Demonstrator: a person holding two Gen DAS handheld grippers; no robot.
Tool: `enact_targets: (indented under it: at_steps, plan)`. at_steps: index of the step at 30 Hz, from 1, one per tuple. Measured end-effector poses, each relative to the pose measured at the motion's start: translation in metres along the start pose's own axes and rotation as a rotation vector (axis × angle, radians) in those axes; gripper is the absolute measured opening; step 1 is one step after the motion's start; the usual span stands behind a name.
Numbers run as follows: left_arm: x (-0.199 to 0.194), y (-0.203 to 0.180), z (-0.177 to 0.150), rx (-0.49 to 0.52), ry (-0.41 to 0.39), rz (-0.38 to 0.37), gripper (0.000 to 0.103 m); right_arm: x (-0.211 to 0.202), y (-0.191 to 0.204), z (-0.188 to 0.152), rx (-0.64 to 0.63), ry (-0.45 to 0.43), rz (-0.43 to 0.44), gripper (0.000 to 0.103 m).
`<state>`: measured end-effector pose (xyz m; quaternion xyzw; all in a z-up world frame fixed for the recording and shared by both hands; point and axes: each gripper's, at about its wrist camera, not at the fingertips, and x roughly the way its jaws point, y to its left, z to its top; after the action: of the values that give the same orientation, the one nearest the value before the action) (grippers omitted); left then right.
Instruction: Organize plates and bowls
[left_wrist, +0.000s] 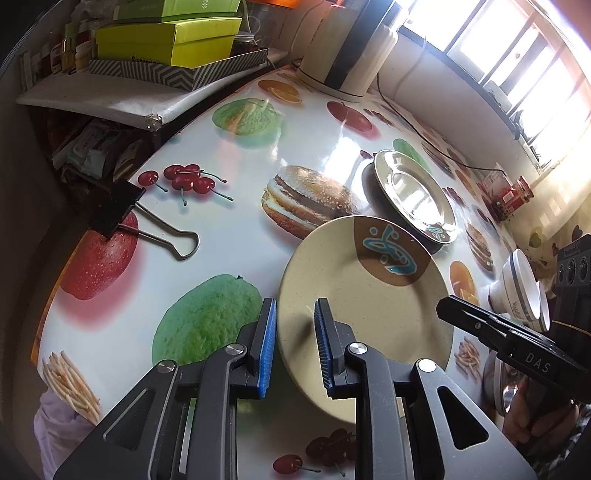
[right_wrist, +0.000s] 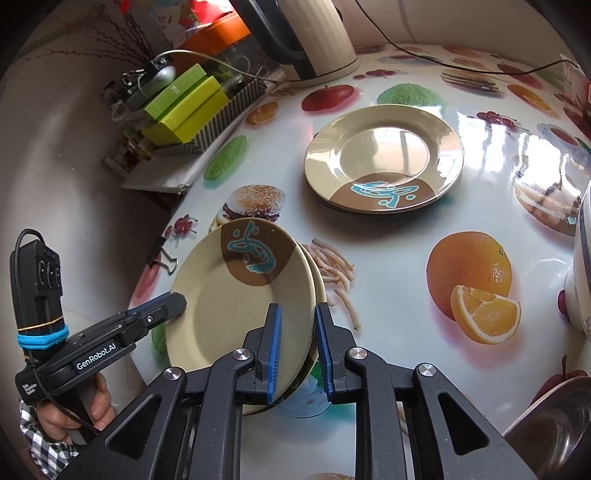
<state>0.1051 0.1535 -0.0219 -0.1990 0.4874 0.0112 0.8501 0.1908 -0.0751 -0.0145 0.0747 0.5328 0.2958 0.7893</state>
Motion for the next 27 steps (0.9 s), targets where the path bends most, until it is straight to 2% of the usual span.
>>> enact_targets:
  at_steps: [12, 15, 18, 27]
  plan:
    - [-0.0003, -0.0003, -0.0004, 0.005, 0.000, -0.001, 0.022, 0.0006, 0.0009, -0.0001, 0.000, -0.002, -0.006, 0.023]
    - [0.0001, -0.0032, 0.0000, 0.013, 0.001, 0.021, 0.022, 0.0004, 0.0016, -0.0004, -0.003, -0.001, -0.009, 0.024]
    - [0.0008, -0.0027, 0.0001, 0.009, 0.003, 0.018, 0.023, 0.0004, 0.0022, -0.0002, -0.007, -0.002, -0.020, 0.030]
    - [-0.0011, -0.0044, 0.0023, 0.026, -0.011, 0.038, 0.024, 0.0004, 0.0047, -0.0005, -0.021, -0.012, -0.045, 0.035]
